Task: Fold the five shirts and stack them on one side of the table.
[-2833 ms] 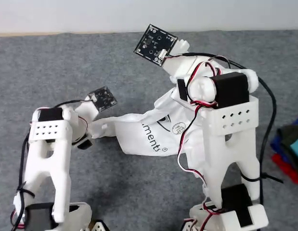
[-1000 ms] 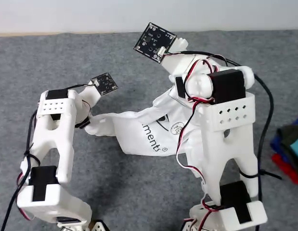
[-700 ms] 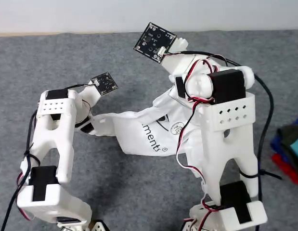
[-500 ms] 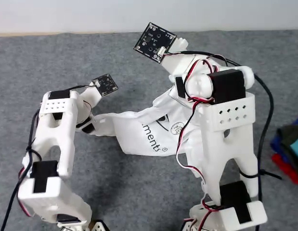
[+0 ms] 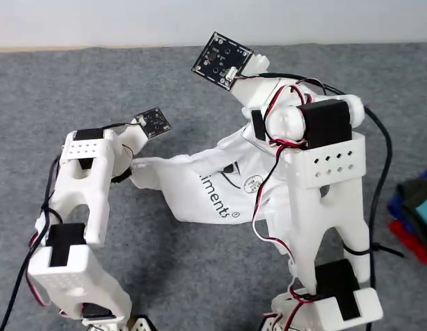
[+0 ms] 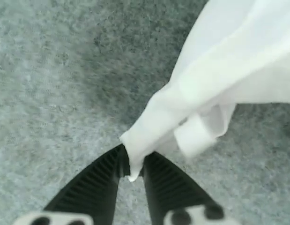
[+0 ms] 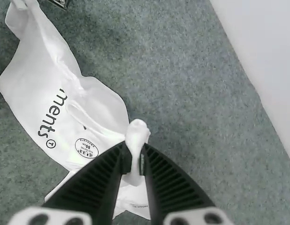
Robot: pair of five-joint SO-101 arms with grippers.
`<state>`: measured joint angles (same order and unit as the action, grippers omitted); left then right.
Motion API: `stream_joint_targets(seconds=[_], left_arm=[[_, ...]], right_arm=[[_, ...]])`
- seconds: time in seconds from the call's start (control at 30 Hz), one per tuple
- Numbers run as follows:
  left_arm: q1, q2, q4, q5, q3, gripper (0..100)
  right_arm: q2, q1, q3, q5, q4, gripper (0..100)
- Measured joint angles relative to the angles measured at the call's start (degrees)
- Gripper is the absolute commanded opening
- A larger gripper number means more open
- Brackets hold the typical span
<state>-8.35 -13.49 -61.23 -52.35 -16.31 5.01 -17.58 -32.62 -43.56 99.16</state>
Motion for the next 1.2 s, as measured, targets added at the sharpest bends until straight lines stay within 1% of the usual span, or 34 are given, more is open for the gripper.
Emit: stream_joint_targets(seconds=[0.1,0.2,0.3,0.4,0.47,0.6,0.7,0.87,0.93,1.07,1.2], left_arm=[[0.0,0.0,0.0,0.0,0.09,0],[0.0,0.0,-1.14,-0.18,3.25,0],[0.0,-0.09,-7.12,-0.18,10.11,0],[-0.18,0.26,-15.21,0.35,19.69,0],[-0.26,1.41,-19.16,1.49,26.02,0],[-0.26,5.27,-24.0,3.87,35.34,0],[-0.26,8.62,-27.25,7.56,40.35,0],[0.18,15.47,-30.33,14.77,48.26,0],[0.26,18.73,-31.12,16.62,51.6,0],[1.49,25.49,-32.0,18.37,56.62,0],[3.6,32.26,-32.44,18.55,57.93,0]], right_arm=[[0.0,0.0,0.0,0.0,0.0,1.0],[0.0,0.0,0.0,0.0,0.0,1.0],[0.26,0.35,0.0,0.0,0.0,1.0],[2.73,2.29,0.0,0.0,0.0,1.0],[4.92,3.96,0.0,0.0,0.0,1.0],[9.23,6.95,0.0,0.0,0.0,1.0],[12.04,8.7,0.0,0.0,0.0,1.0],[16.53,11.52,0.0,0.44,-0.88,1.0],[18.99,12.04,0.0,1.49,-2.2,1.0],[23.12,12.22,0.0,1.93,-3.16,1.0],[25.76,12.57,0.0,1.05,-4.75,1.0]])
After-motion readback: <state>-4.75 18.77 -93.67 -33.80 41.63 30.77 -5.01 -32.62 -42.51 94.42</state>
